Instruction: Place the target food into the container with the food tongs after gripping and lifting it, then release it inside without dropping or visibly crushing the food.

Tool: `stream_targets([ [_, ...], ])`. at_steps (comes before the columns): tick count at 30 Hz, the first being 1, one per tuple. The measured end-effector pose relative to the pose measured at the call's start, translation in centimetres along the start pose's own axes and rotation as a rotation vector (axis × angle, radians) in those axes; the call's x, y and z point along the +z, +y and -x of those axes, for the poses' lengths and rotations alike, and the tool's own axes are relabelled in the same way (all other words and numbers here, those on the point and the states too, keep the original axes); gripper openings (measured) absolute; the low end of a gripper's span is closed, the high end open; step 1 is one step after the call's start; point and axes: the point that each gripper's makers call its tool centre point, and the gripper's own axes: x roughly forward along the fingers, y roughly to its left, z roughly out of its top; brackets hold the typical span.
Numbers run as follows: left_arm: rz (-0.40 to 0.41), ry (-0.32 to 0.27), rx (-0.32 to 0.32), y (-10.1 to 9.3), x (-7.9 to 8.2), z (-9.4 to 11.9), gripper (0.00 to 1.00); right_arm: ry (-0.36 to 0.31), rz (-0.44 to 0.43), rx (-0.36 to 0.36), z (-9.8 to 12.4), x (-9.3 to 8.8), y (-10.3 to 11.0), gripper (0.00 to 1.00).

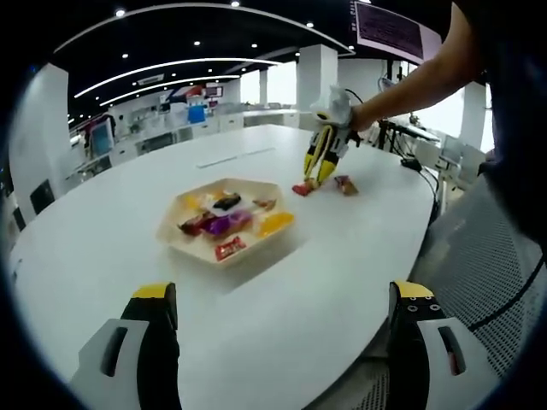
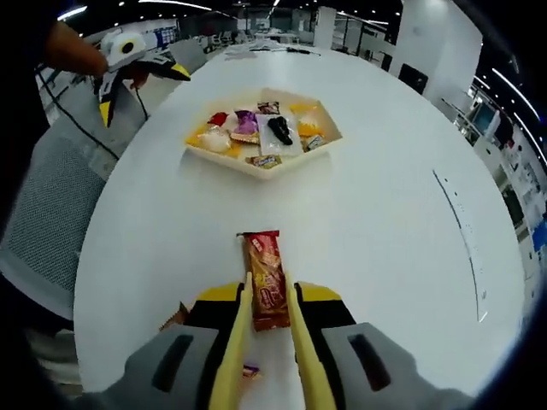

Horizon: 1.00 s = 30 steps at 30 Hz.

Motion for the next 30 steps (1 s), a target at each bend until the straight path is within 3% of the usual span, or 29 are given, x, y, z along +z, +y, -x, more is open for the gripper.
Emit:
stream_targets([
  [15, 0.033, -0.020, 0.035, 0.8, 0.4, 0.4, 1.00, -0.061, -0.157, -0.100, 3.5, 2.0, -1.7, 0.21],
  [18, 0.015, -0.033, 0.029, 0.5, 0.7, 0.4, 1.00, -0.087, -0.194, -0.125, 4.6, 3.4, -1.9, 0.21],
  [22, -0.012, 0.009, 0.019, 0.1, 0.0, 0.3, 1.00, -0.084, -0.190, -0.124, 5.1, 5.1, -1.5, 0.22],
  [26, -0.012, -0.042, 0.019, 0.1, 1.1, 0.6, 1.00, -0.083, -0.170, -0.128, 5.1, 7.3, -1.0, 0.22],
  [30, 0.004, -0.047, 0.023, 0.3, 1.3, 0.7, 1.00, -0.078, -0.145, -0.123, 4.5, 9.7, -0.4, 0.22],
])
